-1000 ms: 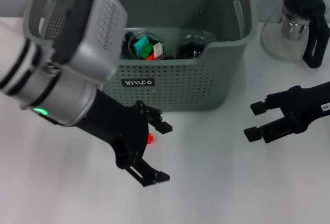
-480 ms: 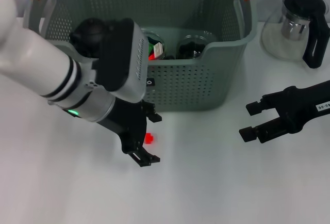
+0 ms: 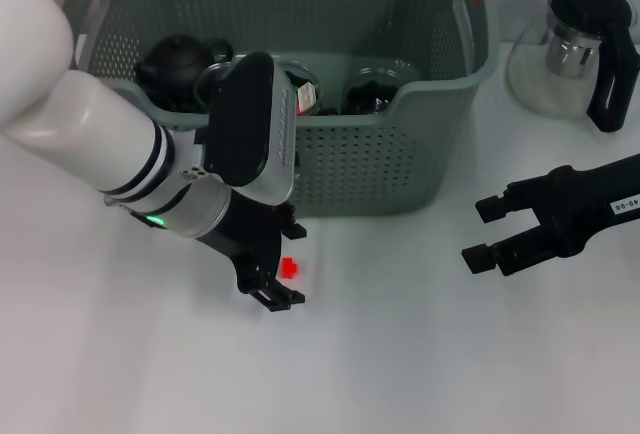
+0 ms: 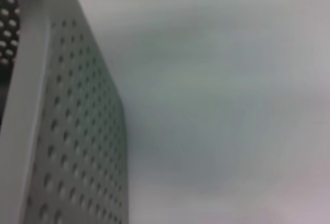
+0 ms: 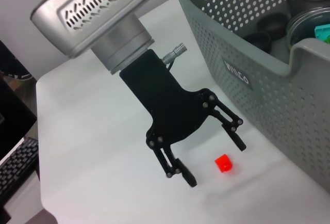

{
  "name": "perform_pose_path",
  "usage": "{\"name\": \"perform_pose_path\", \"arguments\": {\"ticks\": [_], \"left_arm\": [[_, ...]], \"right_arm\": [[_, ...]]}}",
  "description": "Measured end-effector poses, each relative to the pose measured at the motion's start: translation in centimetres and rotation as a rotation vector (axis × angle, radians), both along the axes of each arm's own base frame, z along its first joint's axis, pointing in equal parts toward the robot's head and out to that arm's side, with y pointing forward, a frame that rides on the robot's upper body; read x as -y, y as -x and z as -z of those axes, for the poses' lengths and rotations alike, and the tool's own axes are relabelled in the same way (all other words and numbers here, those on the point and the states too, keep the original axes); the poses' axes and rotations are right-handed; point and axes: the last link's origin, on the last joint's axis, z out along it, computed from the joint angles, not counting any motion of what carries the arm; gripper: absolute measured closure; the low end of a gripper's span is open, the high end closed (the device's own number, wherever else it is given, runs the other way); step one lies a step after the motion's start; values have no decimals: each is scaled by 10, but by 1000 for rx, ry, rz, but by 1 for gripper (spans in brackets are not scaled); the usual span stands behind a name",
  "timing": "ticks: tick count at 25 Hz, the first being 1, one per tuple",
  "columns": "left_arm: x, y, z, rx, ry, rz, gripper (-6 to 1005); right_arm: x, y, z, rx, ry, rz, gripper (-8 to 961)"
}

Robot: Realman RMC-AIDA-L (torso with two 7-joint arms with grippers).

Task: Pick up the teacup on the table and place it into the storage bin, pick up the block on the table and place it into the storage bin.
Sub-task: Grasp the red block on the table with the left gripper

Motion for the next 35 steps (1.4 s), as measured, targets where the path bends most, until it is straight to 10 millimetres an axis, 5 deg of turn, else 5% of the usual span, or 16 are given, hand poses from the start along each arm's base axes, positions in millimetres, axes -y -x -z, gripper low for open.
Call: {"name": "perform_pose_path", "arguments": {"ticks": [4, 12, 28, 35], "left_arm": [[-1, 4, 2, -3, -13, -10, 89], [-2, 8, 6, -1, -32, -47, 401], [-4, 11, 8, 2, -62, -110, 428], [-2, 11, 7, -34, -43, -142, 714]], "right_arm": [[0, -1, 1, 0, -2, 5, 6], [0, -2, 2, 0, -1, 7, 6], [0, -2, 1, 1, -2, 8, 6], [0, -2, 1, 0, -2, 7, 7]]}}
